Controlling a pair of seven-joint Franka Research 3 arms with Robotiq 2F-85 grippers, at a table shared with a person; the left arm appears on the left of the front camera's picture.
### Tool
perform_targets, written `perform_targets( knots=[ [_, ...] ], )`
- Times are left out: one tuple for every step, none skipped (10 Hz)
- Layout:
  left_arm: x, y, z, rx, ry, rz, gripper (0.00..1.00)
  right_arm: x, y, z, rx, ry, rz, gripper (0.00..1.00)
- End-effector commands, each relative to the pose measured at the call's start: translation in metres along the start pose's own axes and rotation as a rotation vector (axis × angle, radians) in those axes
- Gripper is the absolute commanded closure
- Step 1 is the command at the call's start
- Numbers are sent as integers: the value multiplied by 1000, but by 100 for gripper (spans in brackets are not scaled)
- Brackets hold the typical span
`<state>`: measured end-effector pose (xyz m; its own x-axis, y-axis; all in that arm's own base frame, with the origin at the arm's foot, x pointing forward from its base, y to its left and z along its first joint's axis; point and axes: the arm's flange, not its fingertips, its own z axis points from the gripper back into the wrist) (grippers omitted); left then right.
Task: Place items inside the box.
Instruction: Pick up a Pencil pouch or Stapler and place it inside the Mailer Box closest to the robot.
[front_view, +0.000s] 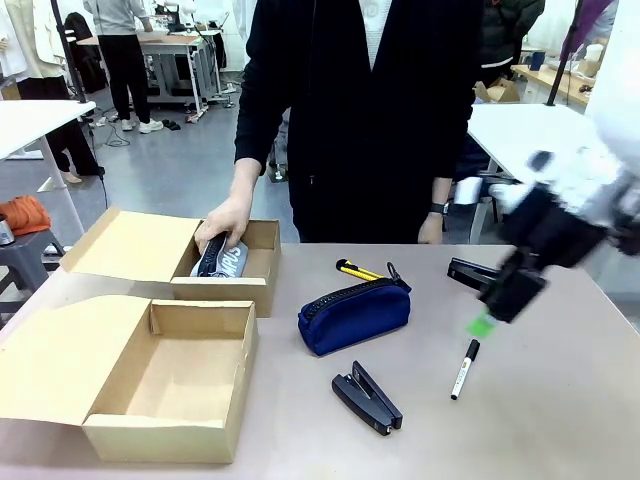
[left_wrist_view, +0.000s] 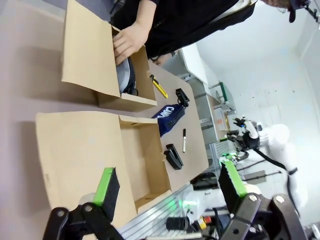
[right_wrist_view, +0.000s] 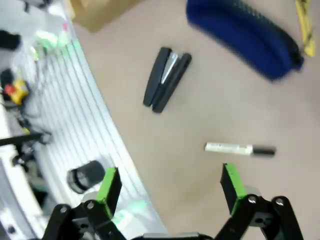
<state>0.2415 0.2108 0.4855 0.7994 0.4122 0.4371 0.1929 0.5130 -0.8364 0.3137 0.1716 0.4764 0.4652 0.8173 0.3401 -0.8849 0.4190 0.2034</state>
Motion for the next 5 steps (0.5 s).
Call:
perform_targets(
  knots=[
    [0, -1, 0, -17, -9, -19, 0, 78, -49, -20, -39, 42, 356, 0],
    [0, -1, 0, -17, -9, -19, 0, 112, -57, -35, -77, 83, 432, 0],
    [0, -1, 0, -17, -9, -19, 0, 145, -67, -53, -113, 113, 520, 0],
    [0, -1, 0, -17, -9, -19, 0, 165, -75, -69, -101, 143, 579, 0],
    [0, -1, 0, -17, -9, -19, 0, 180, -84, -85, -86, 170, 619, 0]
  ],
)
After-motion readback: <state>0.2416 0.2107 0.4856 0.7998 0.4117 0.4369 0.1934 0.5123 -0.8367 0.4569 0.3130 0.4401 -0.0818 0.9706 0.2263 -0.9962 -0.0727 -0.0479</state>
